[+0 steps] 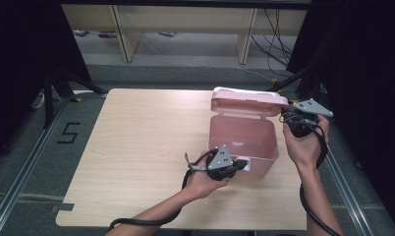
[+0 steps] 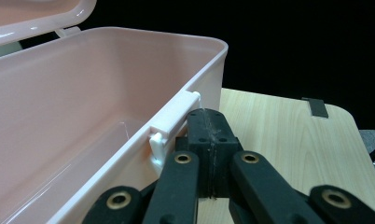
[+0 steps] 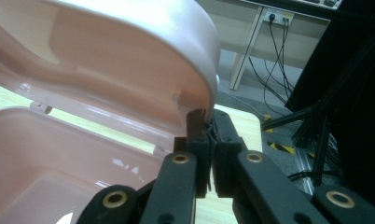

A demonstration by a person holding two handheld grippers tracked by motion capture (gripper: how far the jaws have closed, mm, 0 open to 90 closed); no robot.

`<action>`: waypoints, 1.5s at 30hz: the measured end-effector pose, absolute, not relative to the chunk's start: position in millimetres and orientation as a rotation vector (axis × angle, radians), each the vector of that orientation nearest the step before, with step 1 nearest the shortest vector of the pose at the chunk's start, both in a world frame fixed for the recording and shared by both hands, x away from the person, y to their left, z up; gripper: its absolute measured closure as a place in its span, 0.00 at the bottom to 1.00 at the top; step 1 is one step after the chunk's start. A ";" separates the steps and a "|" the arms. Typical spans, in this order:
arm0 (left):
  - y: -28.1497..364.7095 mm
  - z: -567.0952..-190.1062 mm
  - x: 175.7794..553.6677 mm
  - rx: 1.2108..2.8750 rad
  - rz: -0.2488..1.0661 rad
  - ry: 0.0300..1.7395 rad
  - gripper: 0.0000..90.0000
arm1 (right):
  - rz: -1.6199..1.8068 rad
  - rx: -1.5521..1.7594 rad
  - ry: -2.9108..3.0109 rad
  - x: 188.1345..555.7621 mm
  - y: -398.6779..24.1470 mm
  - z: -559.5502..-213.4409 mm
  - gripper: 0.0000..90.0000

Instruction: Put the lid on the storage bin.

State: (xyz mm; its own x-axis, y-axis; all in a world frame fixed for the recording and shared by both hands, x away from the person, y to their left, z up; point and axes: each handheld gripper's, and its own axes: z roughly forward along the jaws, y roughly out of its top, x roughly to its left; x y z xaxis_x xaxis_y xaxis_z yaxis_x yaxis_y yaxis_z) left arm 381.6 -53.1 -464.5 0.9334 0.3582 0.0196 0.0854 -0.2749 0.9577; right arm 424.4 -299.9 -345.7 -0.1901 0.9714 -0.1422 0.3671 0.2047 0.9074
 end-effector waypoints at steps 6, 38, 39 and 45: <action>-53.1 -464.6 381.4 1.842 0.273 0.326 1.00 | 0.981 1.271 1.691 420.6 -299.3 -348.0 0.98; -53.1 -463.9 380.7 1.849 0.276 0.330 0.99 | 0.973 1.246 1.692 408.9 -300.1 -356.3 0.98; -53.1 -463.9 380.8 1.848 0.276 0.330 0.99 | 0.975 1.260 1.690 408.2 -299.3 -356.5 0.98; -53.4 -464.2 380.3 1.840 0.271 0.342 0.99 | 0.975 1.242 1.695 407.7 -300.1 -357.3 0.98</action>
State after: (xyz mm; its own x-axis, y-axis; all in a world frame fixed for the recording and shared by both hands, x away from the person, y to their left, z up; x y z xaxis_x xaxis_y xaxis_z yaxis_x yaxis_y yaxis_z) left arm 380.3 -53.4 -464.2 0.9299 0.3677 0.0117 0.0956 -0.2722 0.9575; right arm 407.7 -300.1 -357.3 -0.1956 0.9677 -0.1591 0.3491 0.2203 0.9108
